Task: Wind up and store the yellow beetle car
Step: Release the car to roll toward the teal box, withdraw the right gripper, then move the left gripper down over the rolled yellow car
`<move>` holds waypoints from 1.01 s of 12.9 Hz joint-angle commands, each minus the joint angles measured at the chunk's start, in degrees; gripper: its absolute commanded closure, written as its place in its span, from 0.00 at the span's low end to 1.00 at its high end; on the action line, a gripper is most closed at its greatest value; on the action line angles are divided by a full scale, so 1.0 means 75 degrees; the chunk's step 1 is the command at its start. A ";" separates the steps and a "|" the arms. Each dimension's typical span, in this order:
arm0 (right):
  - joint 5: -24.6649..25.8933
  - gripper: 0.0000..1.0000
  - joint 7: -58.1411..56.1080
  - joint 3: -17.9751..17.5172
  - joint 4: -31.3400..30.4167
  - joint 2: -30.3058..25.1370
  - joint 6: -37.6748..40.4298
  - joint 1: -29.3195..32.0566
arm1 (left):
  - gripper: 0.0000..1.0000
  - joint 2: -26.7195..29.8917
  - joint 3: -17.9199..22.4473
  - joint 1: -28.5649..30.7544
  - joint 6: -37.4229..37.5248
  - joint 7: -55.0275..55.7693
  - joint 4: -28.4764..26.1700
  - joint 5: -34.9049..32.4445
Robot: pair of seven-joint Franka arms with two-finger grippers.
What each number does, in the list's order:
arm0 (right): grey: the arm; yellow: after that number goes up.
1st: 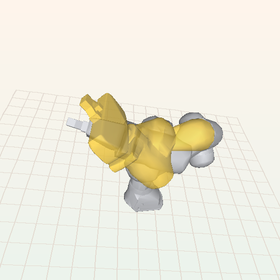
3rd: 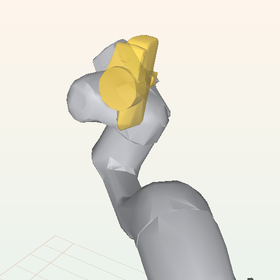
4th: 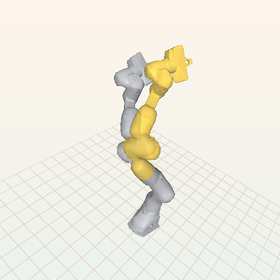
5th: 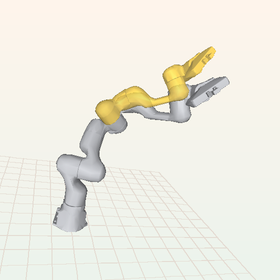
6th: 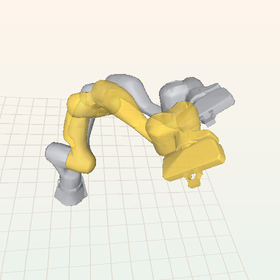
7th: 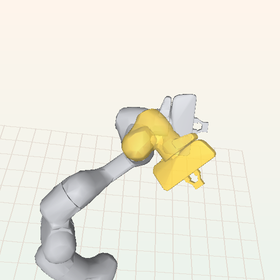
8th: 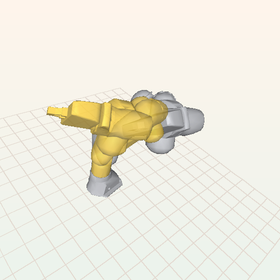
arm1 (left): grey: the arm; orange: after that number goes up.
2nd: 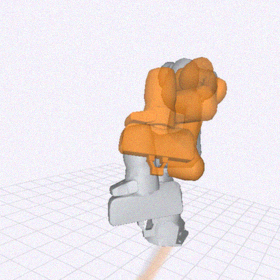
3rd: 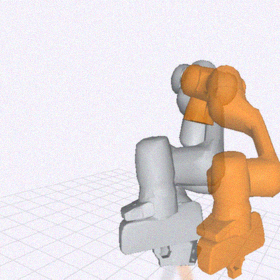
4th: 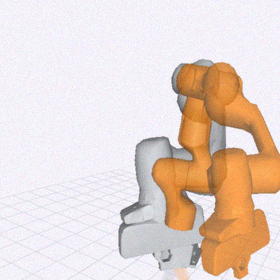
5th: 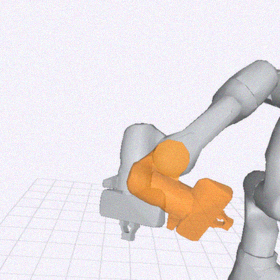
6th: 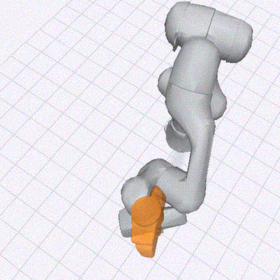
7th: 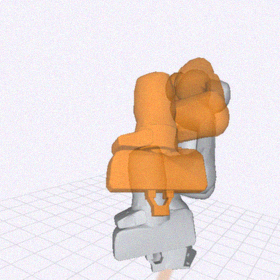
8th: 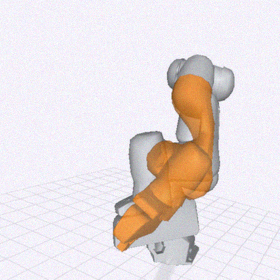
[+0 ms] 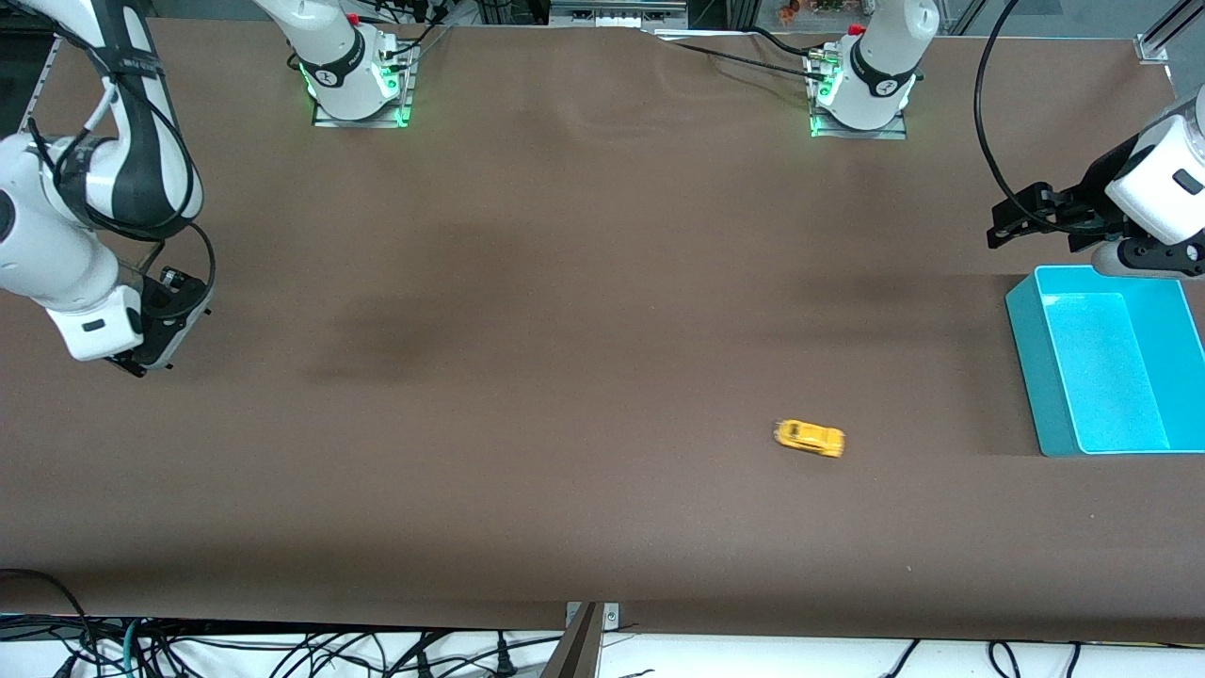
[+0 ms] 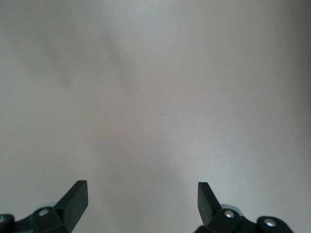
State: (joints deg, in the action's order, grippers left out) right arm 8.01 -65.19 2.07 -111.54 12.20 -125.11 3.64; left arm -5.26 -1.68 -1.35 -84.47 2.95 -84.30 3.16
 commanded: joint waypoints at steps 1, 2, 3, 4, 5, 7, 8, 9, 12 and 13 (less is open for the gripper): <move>-0.0048 0.00 0.1653 -0.0170 0.0083 -0.0407 0.0625 0.0090 | 0.00 -0.0096 -0.0045 0.0109 -0.0023 -0.0158 0.0119 -0.0012; -0.0048 0.00 0.2287 -0.0333 0.0164 -0.0524 0.0824 0.0090 | 0.00 -0.0119 -0.0045 0.0121 -0.0034 -0.0170 0.0119 -0.0047; -0.0060 0.00 0.2815 -0.0392 0.0293 -0.0595 0.1081 0.0090 | 0.00 -0.0235 -0.0057 0.0086 -0.0034 -0.0158 0.0142 -0.0117; -0.0199 0.00 0.3400 -0.0463 0.0480 -0.0689 0.1444 0.0078 | 0.00 -0.0248 -0.0068 0.0074 -0.0034 -0.0158 0.0154 -0.0106; -0.0491 0.00 0.3986 -0.0533 0.0702 -0.0724 0.1842 0.0078 | 0.00 -0.0271 -0.0080 0.0097 -0.0069 -0.0158 0.0166 -0.0082; -0.0902 0.00 0.5484 -0.0534 0.0973 -0.0900 0.2301 0.0078 | 0.00 -0.0586 -0.0080 0.0063 -0.0454 -0.0158 0.0189 -0.0175; -0.0939 0.00 0.6107 -0.0534 0.1009 -0.0993 0.2326 0.0078 | 0.00 -0.0855 -0.0092 0.0086 -0.0491 -0.0181 0.0189 -0.0129; -0.0939 0.00 0.6624 -0.0545 0.1090 -0.1052 0.2338 0.0078 | 0.00 -0.0927 -0.0104 0.0121 -0.0526 -0.0391 0.0178 -0.0071; -0.1253 0.00 0.8182 -0.0534 0.1813 -0.1205 0.3282 0.0066 | 0.00 -0.1407 -0.0092 0.0098 -0.0806 -0.2727 0.0189 -0.0164; -0.1302 0.00 0.8802 -0.0522 0.2154 -0.1159 0.3740 0.0043 | 0.00 -0.1664 -0.0057 0.0121 -0.0947 -0.3548 0.0189 -0.0176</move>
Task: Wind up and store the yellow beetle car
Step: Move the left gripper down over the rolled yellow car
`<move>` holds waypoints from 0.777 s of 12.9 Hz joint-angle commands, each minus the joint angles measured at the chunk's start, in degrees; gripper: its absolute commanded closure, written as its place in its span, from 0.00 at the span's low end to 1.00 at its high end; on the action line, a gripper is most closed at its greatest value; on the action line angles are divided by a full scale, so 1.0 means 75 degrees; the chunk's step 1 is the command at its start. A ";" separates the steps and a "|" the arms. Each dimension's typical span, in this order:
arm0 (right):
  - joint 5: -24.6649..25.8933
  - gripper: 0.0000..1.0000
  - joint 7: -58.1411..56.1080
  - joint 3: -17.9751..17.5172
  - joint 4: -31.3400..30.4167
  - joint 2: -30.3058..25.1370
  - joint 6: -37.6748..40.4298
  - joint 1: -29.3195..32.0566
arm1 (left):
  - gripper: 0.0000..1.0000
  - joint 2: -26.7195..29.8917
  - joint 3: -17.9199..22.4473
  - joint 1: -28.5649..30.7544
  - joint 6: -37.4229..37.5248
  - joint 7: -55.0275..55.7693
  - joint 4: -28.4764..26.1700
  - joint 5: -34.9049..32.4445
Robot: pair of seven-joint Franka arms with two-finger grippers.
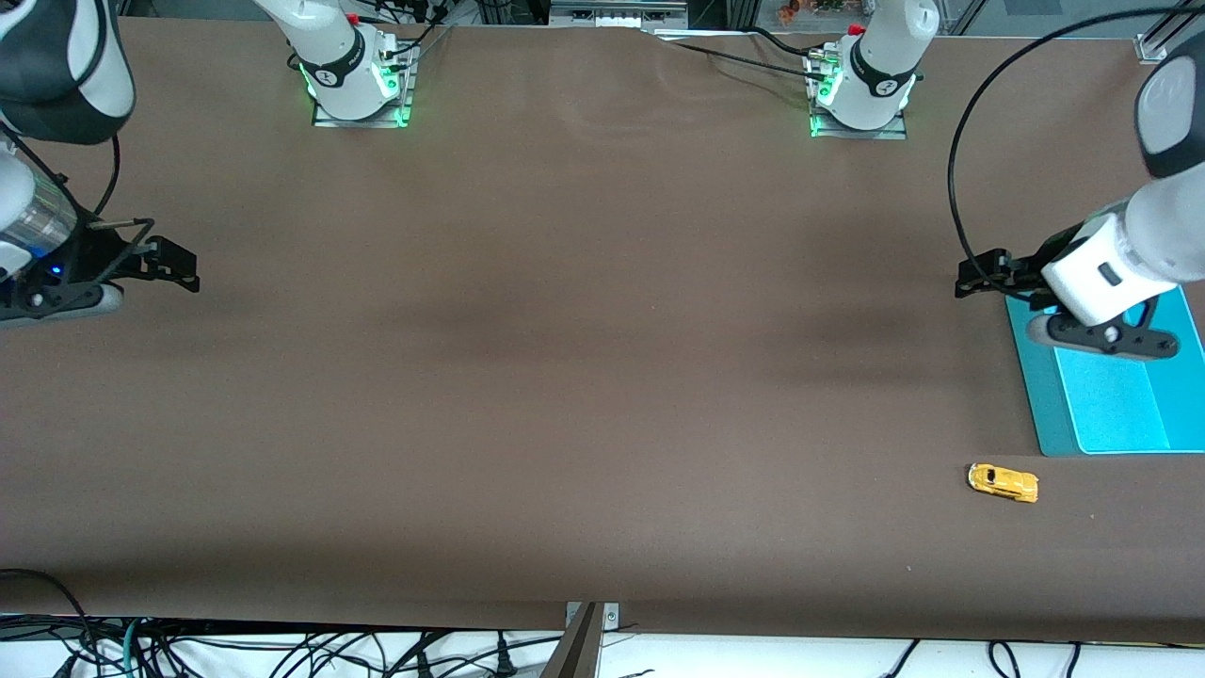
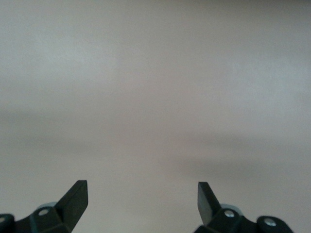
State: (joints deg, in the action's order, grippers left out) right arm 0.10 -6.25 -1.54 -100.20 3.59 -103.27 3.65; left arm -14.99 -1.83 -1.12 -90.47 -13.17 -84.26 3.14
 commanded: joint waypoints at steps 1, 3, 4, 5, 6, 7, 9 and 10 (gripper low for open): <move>-0.0260 0.00 0.1542 -0.0006 0.0935 0.0002 0.1064 0.0030 | 0.00 -0.0600 -0.0025 0.0138 -0.0334 -0.2313 0.0184 -0.0173; -0.0271 0.00 0.1806 0.0018 0.1101 0.0002 0.1125 0.0041 | 0.00 -0.1022 -0.0013 0.0395 -0.0965 -0.4887 0.0173 -0.0173; -0.0306 0.00 0.1818 0.0169 0.1102 -0.0010 0.1136 0.0018 | 0.00 -0.1222 -0.0025 0.0558 -0.1351 -0.6095 0.0150 -0.0149; -0.0318 0.00 0.1830 0.0298 0.1113 -0.0045 0.1206 -0.0075 | 0.00 -0.1398 -0.0013 0.0629 -0.1668 -0.6838 0.0149 -0.0149; -0.0318 0.00 0.1899 0.0392 0.1113 -0.0057 0.1276 -0.0169 | 0.00 -0.1573 -0.0013 0.0700 -0.1822 -0.7252 0.0138 -0.0161; -0.0330 0.00 0.1946 0.0498 0.1102 -0.0057 0.1289 -0.0181 | 0.00 -0.1830 -0.0013 0.0886 -0.1963 -0.7697 0.0149 -0.0184; -0.0318 0.00 0.2005 0.0534 0.1055 -0.0103 0.1254 -0.0251 | 0.00 -0.2323 -0.0013 0.0923 -0.2628 -0.9403 0.0184 -0.0301; -0.0226 0.00 0.2063 0.0534 0.0927 -0.0254 0.1289 -0.0345 | 0.00 -0.2499 -0.0013 0.0923 -0.3108 -0.9992 0.0173 -0.0383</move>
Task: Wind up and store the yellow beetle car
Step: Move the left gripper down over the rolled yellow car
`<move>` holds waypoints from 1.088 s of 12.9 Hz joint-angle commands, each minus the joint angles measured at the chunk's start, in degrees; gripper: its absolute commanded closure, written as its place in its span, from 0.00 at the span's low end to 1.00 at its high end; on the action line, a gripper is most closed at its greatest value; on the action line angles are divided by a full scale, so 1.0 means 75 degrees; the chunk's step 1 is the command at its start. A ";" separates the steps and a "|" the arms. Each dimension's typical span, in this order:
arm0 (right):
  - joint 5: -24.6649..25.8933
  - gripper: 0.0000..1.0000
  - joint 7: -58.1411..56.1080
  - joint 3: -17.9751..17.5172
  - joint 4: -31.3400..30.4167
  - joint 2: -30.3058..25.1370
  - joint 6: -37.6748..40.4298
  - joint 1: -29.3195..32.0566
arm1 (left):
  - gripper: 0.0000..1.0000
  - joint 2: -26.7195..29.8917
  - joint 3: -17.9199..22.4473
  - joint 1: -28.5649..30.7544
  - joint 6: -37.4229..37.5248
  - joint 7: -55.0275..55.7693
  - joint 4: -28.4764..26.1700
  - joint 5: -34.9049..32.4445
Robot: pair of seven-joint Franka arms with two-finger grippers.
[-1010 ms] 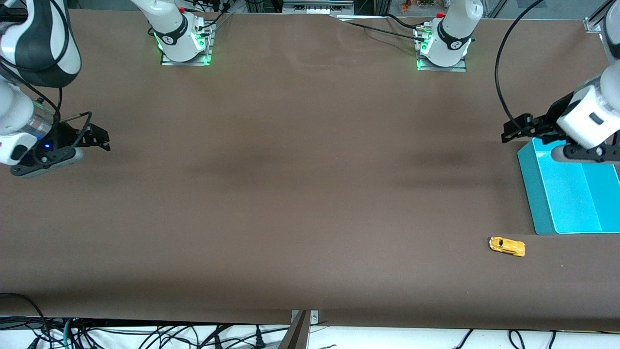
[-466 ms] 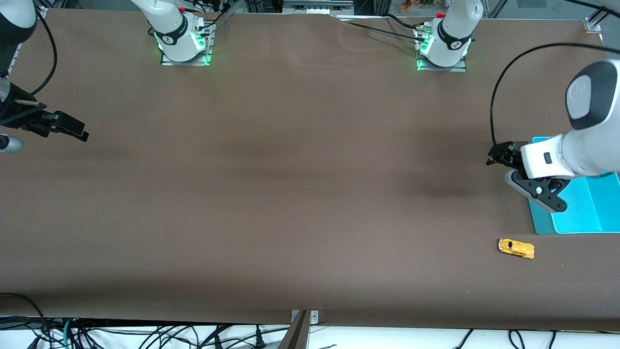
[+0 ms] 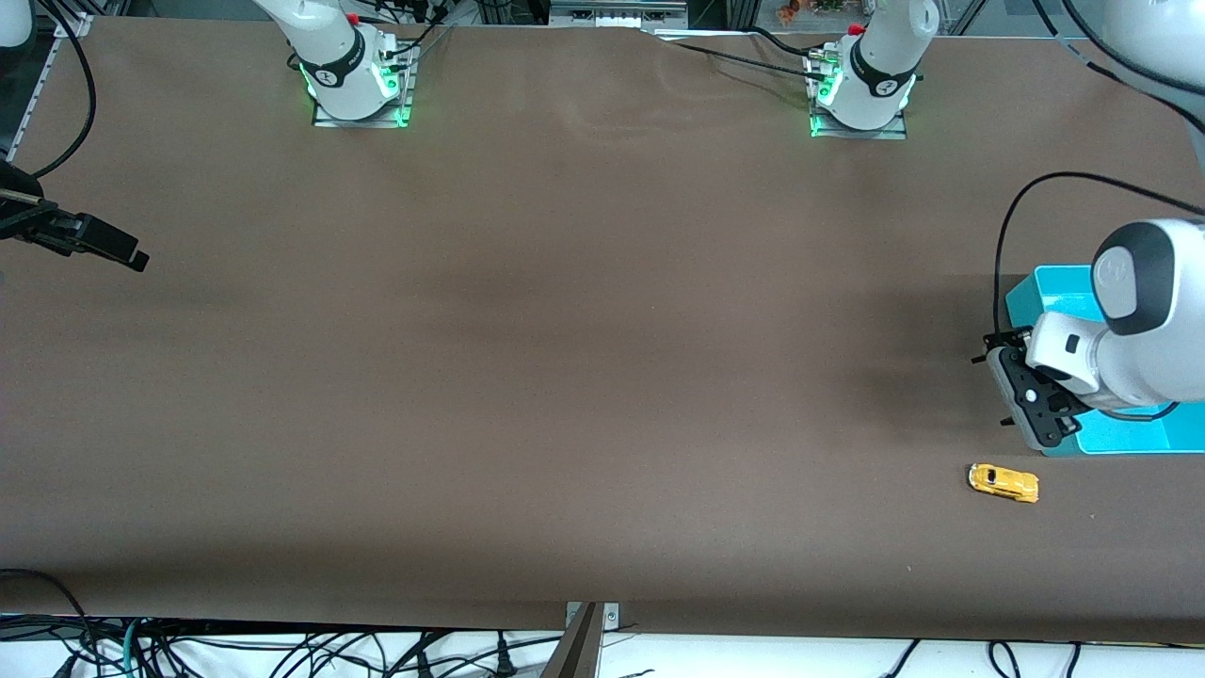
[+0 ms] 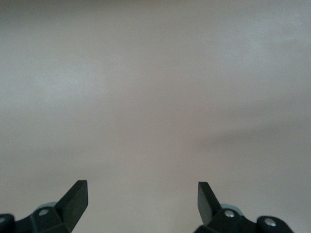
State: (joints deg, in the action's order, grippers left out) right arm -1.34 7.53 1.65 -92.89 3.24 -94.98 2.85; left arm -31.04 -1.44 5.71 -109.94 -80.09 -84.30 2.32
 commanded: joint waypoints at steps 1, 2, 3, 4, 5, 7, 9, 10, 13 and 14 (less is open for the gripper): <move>-0.0009 0.00 0.0377 0.0108 -0.0361 -0.0476 0.0161 -0.0286 | 0.00 -0.0570 -0.0066 0.0024 -0.0865 -0.1527 0.0178 -0.0495; 0.0003 0.00 0.0413 0.0108 -0.0480 -0.0560 0.0137 -0.0287 | 0.00 -0.0735 -0.0066 0.0036 -0.1217 -0.2042 0.0178 -0.0776; 0.0003 0.00 0.0344 0.0108 -0.0493 -0.0572 0.0126 -0.0287 | 0.00 -0.0864 -0.0066 0.0094 -0.1603 -0.2604 0.0178 -0.0860; 0.0085 0.00 0.0401 0.0155 -0.0493 -0.0711 0.0068 -0.0287 | 0.00 -0.1004 -0.0066 0.0234 -0.1886 -0.2969 0.0178 -0.0814; 0.0143 0.00 0.0320 0.0306 -0.0493 -0.0678 -0.0316 -0.0298 | 0.00 -0.1122 -0.0066 0.0397 -0.2097 -0.3054 0.0189 -0.0779; 0.0191 0.00 0.0377 0.0366 -0.0482 -0.0631 -0.0146 -0.0568 | 0.00 -0.1251 -0.0077 0.0539 -0.2496 -0.3067 0.0189 -0.0825; 0.0191 0.00 0.0355 0.0343 -0.0540 -0.0619 -0.0051 -0.0591 | 0.00 -0.1496 -0.0066 0.0668 -0.2778 -0.3067 0.0189 -0.0837; 0.0203 0.00 0.0355 0.0308 -0.0517 -0.0619 0.0193 -0.0568 | 0.00 -0.1591 -0.0066 0.0692 -0.2965 -0.3067 0.0189 -0.0837; 0.0320 0.00 -0.0356 0.0250 -0.0575 -0.0630 0.0336 -0.0568 | 0.00 -0.1884 -0.0066 0.0762 -0.3188 -0.3055 0.0189 -0.0837; 0.0320 0.00 -0.0464 0.0237 -0.0552 -0.0619 0.0325 -0.0556 | 0.00 -0.1954 -0.0066 0.0809 -0.3410 -0.3055 0.0189 -0.0837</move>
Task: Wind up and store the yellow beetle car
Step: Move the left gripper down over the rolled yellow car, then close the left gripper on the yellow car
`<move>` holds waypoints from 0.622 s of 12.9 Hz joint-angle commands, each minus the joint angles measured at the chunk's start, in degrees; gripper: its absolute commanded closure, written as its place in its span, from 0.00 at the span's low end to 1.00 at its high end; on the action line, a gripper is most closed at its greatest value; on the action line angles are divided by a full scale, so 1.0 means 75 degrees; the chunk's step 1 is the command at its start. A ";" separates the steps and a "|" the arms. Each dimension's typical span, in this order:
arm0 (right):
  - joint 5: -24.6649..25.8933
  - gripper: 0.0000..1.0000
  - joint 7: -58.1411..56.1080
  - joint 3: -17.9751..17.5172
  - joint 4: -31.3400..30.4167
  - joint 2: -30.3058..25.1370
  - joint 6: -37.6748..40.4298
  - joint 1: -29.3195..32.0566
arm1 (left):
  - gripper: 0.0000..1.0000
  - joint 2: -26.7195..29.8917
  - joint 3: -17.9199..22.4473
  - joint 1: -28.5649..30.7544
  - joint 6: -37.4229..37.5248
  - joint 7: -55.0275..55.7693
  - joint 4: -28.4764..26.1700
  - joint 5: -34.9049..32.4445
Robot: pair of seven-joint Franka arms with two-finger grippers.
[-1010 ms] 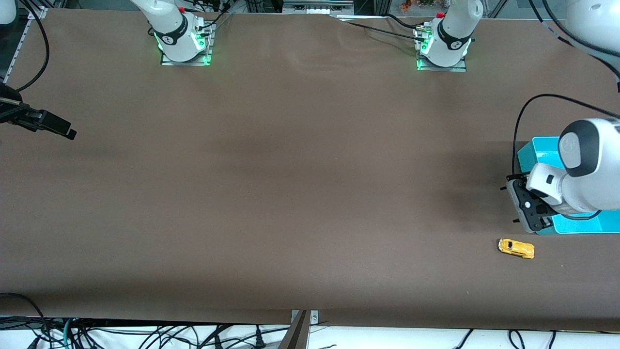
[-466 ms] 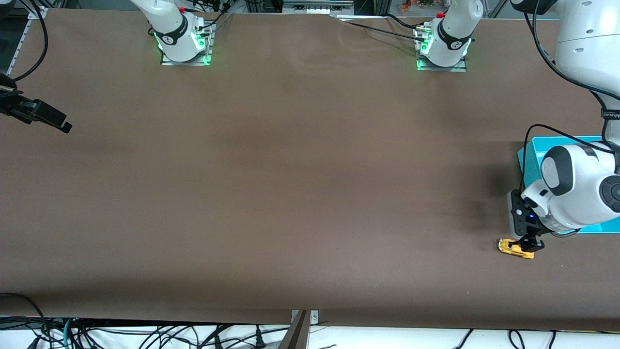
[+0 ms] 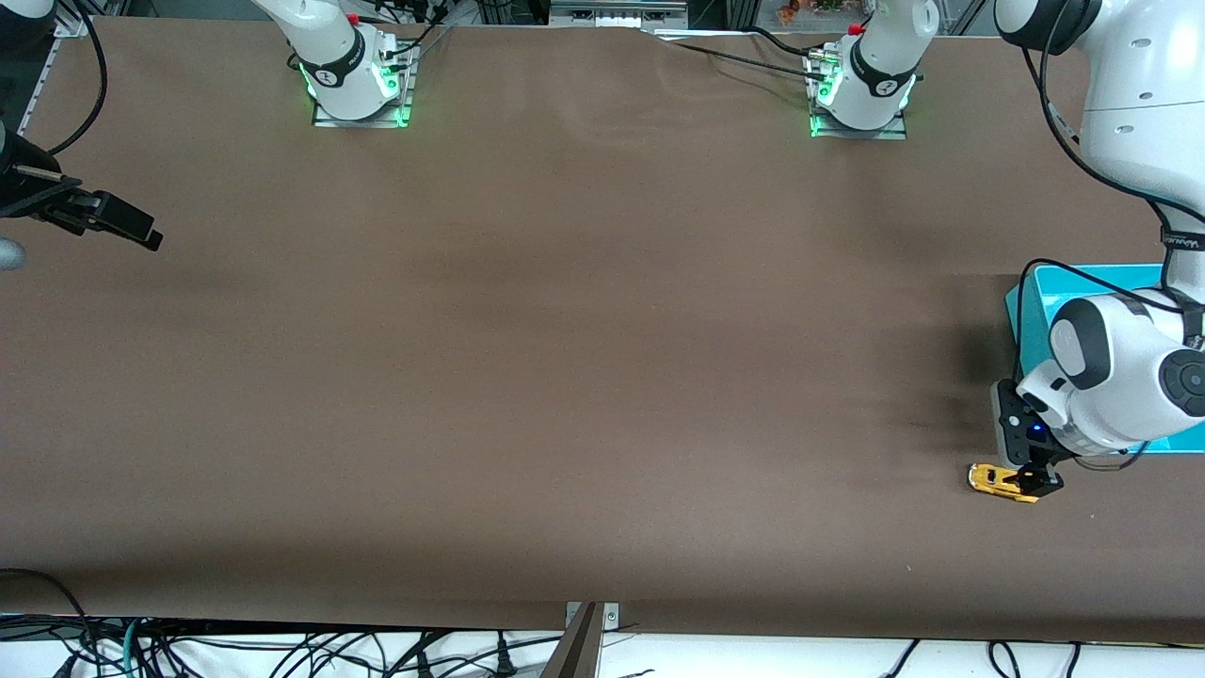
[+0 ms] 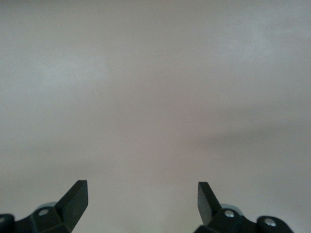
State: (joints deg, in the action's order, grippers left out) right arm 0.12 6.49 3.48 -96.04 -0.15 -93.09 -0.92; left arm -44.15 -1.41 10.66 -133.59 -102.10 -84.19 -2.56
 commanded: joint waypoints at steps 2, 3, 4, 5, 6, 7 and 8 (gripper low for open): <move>0.0113 0.00 -0.0326 -0.0043 -0.0108 -0.0167 0.0096 -0.0053 | 0.00 -0.0300 -0.0070 0.0172 -0.0340 -0.0098 0.0186 -0.0174; 0.0101 0.00 -0.0326 -0.0054 -0.0073 -0.0144 0.0096 -0.0053 | 0.00 -0.0324 -0.0070 0.0172 -0.0409 -0.0086 0.0186 -0.0174; 0.0066 0.00 -0.0326 -0.0043 -0.0073 -0.0132 0.0108 -0.0088 | 0.00 -0.0359 -0.0070 0.0172 -0.0561 -0.0109 0.0186 -0.0186; 0.0066 0.00 -0.0326 -0.0043 -0.0073 -0.0144 0.0119 -0.0088 | 0.00 -0.0440 -0.0070 0.0207 -0.0632 -0.0121 0.0186 -0.0186; 0.0066 0.00 -0.0338 -0.0043 -0.0073 -0.0144 0.0120 -0.0088 | 0.00 -0.0476 -0.0070 0.0254 -0.0760 -0.0110 0.0186 -0.0186; 0.0066 0.00 -0.0338 -0.0043 -0.0073 -0.0144 0.0120 -0.0088 | 0.00 -0.0488 -0.0070 0.0254 -0.0808 -0.0098 0.0197 -0.0174; 0.0066 0.00 -0.0338 -0.0043 -0.0073 -0.0155 0.0120 -0.0088 | 0.00 -0.0500 -0.0070 0.0254 -0.0809 -0.0086 0.0209 -0.0174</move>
State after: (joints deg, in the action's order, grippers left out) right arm 0.18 4.58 3.05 -96.07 -0.16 -92.87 -1.26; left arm -46.90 -1.40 11.92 -139.28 -102.11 -84.15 -2.56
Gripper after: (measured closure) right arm 0.000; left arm 0.000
